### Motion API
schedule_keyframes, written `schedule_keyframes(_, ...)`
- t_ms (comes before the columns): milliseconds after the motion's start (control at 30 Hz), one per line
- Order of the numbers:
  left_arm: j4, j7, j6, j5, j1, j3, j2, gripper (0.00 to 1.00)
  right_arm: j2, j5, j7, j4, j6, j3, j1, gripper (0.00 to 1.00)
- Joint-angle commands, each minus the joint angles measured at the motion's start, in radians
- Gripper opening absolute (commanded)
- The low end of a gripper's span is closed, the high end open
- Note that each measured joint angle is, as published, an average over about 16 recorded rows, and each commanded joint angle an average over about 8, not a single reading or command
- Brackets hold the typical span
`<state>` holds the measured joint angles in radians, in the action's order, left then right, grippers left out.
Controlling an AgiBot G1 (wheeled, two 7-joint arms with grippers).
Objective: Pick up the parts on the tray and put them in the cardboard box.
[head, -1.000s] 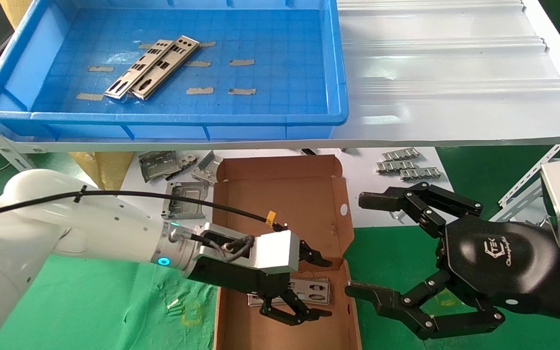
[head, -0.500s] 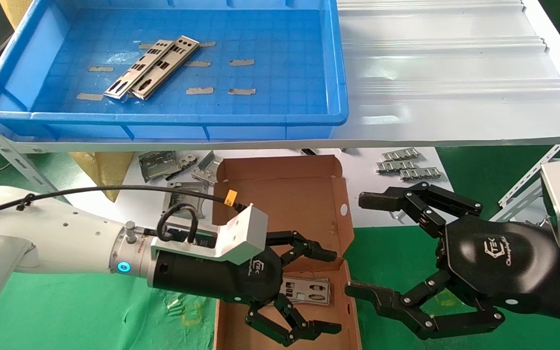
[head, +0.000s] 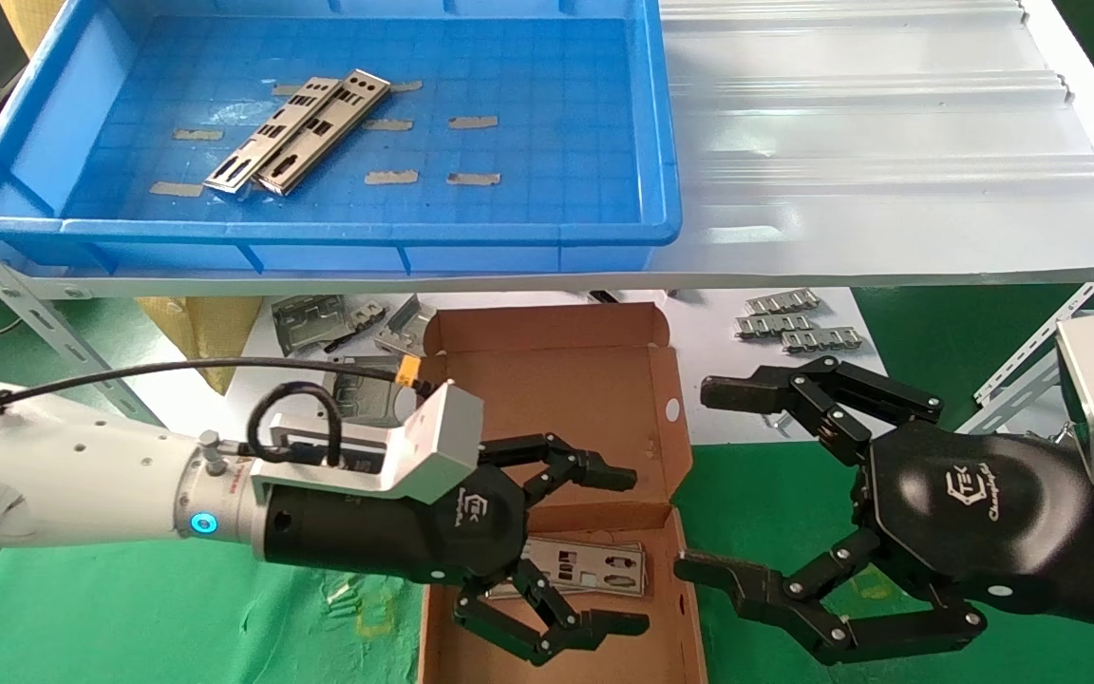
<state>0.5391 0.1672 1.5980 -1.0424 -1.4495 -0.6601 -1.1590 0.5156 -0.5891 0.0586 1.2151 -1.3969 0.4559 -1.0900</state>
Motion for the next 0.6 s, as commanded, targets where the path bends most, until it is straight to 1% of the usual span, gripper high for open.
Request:
schedule_keyframes(33,0.028,-0.013,-0.004,0.012,0.014,0.014,0.021,1.0,0.0,0.0,0.0,0.0,0.0,0.0,0.0,1.0)
schedule_keyframes(600,0.283,-0.135,-0.039,0.119,0.143,0.145,0.208,1.0,0.0,0.0,0.0,0.0,0.0,0.0,0.0,1.0)
